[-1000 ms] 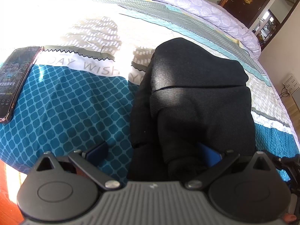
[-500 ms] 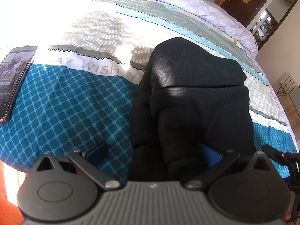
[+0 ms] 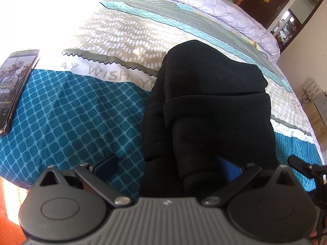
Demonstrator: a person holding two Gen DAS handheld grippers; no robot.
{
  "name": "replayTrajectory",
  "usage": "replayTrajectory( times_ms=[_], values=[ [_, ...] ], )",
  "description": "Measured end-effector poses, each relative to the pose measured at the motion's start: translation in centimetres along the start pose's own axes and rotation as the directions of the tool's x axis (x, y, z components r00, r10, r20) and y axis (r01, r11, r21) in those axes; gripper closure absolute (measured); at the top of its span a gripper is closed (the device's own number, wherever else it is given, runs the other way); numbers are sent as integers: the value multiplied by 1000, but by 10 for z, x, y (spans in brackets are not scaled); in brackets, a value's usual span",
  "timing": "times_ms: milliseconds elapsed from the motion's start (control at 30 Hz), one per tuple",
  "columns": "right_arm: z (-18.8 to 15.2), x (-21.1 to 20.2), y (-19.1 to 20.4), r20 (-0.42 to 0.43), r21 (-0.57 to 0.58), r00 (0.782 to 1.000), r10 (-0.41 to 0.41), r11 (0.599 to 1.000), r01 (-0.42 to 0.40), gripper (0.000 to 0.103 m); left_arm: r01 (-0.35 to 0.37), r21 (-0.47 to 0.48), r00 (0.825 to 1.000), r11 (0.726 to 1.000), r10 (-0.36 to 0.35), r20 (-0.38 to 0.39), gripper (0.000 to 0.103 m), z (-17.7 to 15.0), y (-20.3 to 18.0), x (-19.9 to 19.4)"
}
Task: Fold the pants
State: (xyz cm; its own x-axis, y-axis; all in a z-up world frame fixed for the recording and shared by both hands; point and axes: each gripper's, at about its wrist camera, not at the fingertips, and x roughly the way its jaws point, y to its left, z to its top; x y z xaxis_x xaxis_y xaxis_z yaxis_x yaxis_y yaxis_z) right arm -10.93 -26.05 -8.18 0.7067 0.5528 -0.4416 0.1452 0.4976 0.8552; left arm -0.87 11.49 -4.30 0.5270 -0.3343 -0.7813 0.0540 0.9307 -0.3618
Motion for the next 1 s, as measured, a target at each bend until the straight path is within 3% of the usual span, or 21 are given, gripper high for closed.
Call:
replayTrajectory(
  times_ms=[367, 567, 667, 833, 933, 1000],
  values=[
    [6, 3, -2, -21, -1, 1000, 22, 1000, -22, 14, 30, 1, 999, 1000, -30, -11, 0, 2, 6, -3],
    [11, 2, 0, -52, -5, 999, 10, 1000, -10, 14, 103, -38, 994, 994, -104, -36, 0, 7, 19, -10],
    [14, -1, 9, -51, -71, 999, -2, 997, -1, 16, 145, -71, 989, 987, -145, -6, 0, 12, 26, -23],
    [29, -13, 29, 29, -226, 1000, 8, 974, -1, 18, 218, -62, 974, 974, -214, 71, 0, 24, 28, -42],
    [36, -9, 33, 34, -296, 999, -32, 954, 41, 25, 222, -79, 975, 972, -218, 48, 0, 30, 29, -29],
    [40, -2, 32, 22, -315, 998, -59, 947, 63, 36, 234, -99, 972, 967, -233, 21, 0, 32, 30, -18]
  ],
)
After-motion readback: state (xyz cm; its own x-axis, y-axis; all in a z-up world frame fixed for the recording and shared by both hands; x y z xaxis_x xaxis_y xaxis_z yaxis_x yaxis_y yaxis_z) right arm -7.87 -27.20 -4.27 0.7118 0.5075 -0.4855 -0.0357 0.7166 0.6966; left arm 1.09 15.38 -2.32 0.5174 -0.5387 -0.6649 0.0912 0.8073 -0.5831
